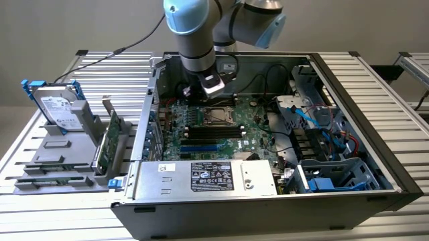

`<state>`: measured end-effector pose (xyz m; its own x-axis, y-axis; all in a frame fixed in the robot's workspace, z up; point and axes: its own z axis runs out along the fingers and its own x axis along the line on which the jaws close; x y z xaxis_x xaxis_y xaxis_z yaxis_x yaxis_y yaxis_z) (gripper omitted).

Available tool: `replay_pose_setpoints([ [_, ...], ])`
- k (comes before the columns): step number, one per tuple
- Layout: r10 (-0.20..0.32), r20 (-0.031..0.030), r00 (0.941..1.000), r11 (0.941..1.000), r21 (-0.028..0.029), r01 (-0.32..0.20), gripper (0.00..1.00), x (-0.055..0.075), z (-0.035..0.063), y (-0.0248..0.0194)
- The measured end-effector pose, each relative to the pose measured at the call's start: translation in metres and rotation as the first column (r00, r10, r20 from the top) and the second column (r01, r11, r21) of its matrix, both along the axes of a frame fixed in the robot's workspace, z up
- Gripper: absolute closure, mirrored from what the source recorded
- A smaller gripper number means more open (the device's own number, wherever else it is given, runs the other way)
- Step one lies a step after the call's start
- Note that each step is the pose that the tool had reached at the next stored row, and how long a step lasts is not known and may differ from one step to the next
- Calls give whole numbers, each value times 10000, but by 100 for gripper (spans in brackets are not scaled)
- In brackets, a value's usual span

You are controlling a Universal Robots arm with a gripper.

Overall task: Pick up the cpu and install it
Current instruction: 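Install the first cpu locking lever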

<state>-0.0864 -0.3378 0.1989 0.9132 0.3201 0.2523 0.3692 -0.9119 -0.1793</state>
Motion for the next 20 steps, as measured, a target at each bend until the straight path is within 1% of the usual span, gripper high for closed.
replay_pose_setpoints([
  [20, 1, -1, 10000, 10000, -1, -1, 89, 45, -18, 0],
])
